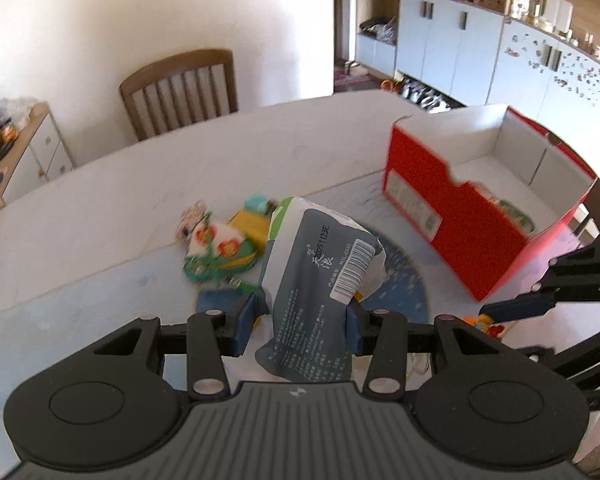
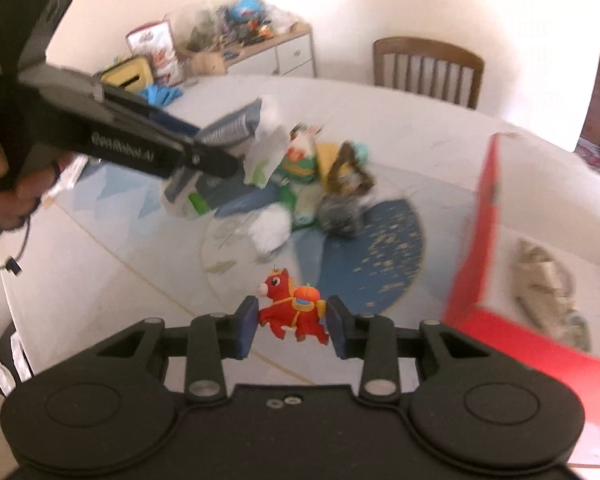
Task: Organize objects
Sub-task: 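Carry the packet and red horse keychain over the shoebox with both tools, then open both tools to release the packet and keychain into the box, then withdraw both tools from the box back toward the pile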
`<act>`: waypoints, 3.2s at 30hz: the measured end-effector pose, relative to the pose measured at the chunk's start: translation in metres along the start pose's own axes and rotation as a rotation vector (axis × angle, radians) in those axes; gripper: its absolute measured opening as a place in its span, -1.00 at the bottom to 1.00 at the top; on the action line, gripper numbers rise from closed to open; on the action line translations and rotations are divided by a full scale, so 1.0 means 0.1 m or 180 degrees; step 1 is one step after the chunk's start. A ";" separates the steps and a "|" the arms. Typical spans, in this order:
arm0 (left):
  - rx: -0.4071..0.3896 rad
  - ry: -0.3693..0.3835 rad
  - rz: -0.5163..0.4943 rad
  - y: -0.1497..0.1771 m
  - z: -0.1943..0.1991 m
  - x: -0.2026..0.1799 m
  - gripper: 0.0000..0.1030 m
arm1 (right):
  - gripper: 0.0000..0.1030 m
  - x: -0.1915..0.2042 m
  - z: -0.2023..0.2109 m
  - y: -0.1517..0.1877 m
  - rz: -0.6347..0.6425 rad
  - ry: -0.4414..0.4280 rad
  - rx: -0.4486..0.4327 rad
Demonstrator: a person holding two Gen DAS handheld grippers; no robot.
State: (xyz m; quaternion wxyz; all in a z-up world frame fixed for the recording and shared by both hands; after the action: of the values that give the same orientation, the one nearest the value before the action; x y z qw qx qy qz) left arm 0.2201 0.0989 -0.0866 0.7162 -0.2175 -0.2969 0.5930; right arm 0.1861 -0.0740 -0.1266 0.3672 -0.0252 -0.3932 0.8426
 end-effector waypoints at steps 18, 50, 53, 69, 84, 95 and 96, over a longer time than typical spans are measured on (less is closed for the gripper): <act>-0.0387 0.0328 -0.0402 -0.97 0.09 -1.15 -0.15 | -0.32 -1.20 1.33 -0.36 -0.0218 0.0598 -0.0552; 0.0115 0.0394 -0.1544 -1.56 -1.53 -2.89 -0.14 | -0.32 -2.19 0.52 0.36 -0.0311 0.0883 0.0310; 0.0196 0.0422 -0.1588 -1.56 -1.64 -2.97 -0.14 | -0.32 -2.19 0.50 0.40 -0.0320 0.0841 0.0361; 0.0349 0.0569 -0.1417 -1.48 -1.73 -2.93 0.12 | -0.26 -2.32 0.56 0.37 -0.0440 0.0710 0.0342; 0.0050 0.0709 -0.1207 -1.47 -1.20 -2.68 0.31 | 0.08 -2.15 0.81 0.32 -0.0401 0.0733 0.0142; -0.0281 0.0742 -0.0889 -1.49 -0.62 -2.26 0.34 | 0.29 -1.84 1.02 0.08 -0.0352 0.0810 0.0004; -0.0307 0.0737 -0.0868 -1.47 -0.57 -2.20 0.34 | 0.31 -1.79 1.03 0.06 -0.0340 0.0818 -0.0007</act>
State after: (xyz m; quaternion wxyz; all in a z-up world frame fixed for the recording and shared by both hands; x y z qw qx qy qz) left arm 0.3385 -0.1434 -0.0674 0.8081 -0.2761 -0.2673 0.4465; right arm 0.2791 -0.2573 -0.1032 0.4589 -0.1123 -0.3447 0.8112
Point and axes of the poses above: each gripper's, at about its wrist camera, not at the fingertips, and z roughly against the way its jaws point, x to its left, y to its underside, the point moved 6 cm from there along -z, roughly the way its jaws point, and after that the axes turned 9 degrees about -y, right-handed, at the moved point
